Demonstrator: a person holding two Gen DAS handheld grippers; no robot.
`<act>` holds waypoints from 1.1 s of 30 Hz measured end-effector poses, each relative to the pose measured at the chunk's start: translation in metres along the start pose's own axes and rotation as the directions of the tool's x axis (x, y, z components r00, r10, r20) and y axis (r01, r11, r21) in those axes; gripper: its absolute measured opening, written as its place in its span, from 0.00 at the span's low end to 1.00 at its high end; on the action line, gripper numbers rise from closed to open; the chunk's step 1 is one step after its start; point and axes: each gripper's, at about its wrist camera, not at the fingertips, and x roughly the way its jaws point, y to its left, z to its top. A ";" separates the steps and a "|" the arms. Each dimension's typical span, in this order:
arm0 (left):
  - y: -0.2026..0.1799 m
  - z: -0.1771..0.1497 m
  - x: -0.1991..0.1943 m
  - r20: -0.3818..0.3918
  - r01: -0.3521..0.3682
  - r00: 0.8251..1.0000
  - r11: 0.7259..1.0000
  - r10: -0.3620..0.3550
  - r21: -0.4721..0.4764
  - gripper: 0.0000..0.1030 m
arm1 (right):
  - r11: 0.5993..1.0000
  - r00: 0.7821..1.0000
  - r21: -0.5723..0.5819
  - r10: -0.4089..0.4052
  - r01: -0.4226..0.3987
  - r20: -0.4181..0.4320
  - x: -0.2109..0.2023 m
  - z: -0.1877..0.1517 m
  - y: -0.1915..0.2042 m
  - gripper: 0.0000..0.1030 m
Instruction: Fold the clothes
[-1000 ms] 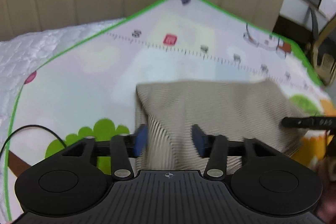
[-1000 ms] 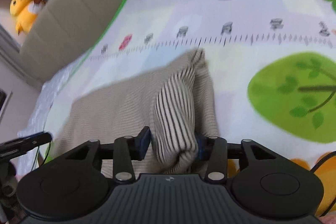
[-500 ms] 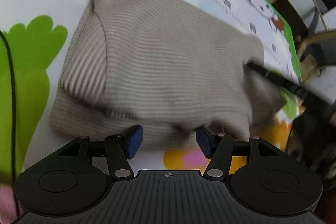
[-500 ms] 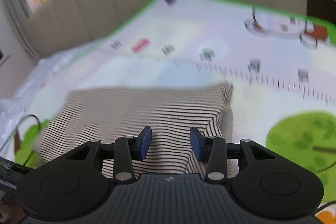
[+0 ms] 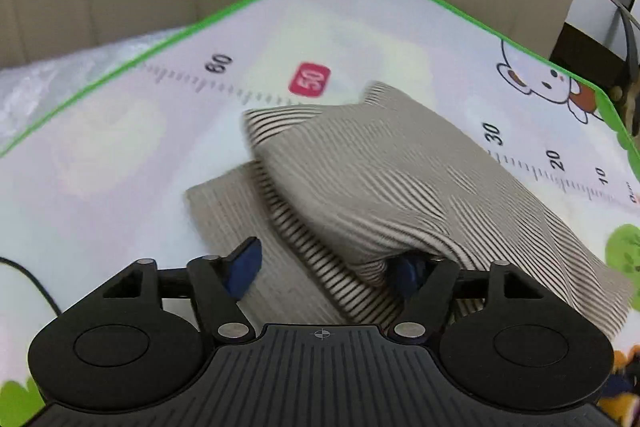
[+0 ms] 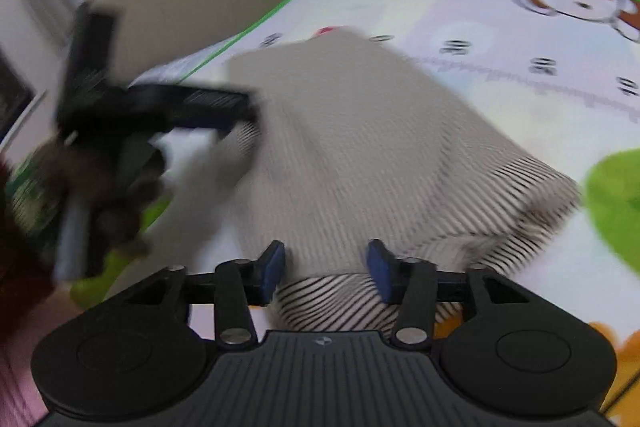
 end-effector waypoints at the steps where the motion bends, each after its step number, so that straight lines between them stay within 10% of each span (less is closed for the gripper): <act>1: 0.004 -0.001 -0.003 0.009 -0.003 1.000 1.000 0.003 -0.012 0.73 | 0.999 1.000 -0.024 0.023 -0.023 -0.009 0.003 -0.002 0.010 0.63; 7: 0.041 -0.022 -0.040 0.064 0.041 0.998 0.960 -0.024 -0.276 0.78 | 0.982 0.993 -0.149 0.109 -0.115 -0.045 0.022 -0.010 0.046 0.63; 11: 0.039 -0.035 -0.038 0.012 0.065 0.998 0.966 -0.064 -0.252 0.77 | 0.985 0.992 -0.124 0.123 -0.118 0.031 -0.002 0.005 0.027 0.62; 14: 0.034 -0.038 -0.034 -0.014 0.102 0.994 0.968 -0.108 -0.231 0.76 | 0.993 0.987 -0.090 -0.058 0.073 0.153 -0.018 0.027 0.002 0.62; 20: 0.020 -0.041 -0.034 -0.042 0.191 0.978 0.963 -0.203 -0.189 0.76 | 0.966 0.972 -0.113 -0.232 0.234 0.026 0.015 0.052 -0.046 0.69; 23: 0.013 -0.042 -0.033 -0.056 0.235 0.967 0.957 -0.247 -0.169 0.75 | 0.980 0.979 -0.008 -0.200 0.199 -0.041 0.030 0.049 -0.060 0.67; 27: 0.008 -0.036 -0.024 -0.056 0.249 0.965 0.962 -0.256 -0.109 0.47 | 0.982 0.981 0.026 -0.186 0.188 -0.049 0.032 0.043 -0.058 0.50; 33: 0.005 -0.025 -0.019 -0.026 0.182 0.983 0.983 -0.182 0.011 0.44 | 0.988 0.984 0.050 -0.137 0.144 -0.111 0.008 0.018 -0.040 0.45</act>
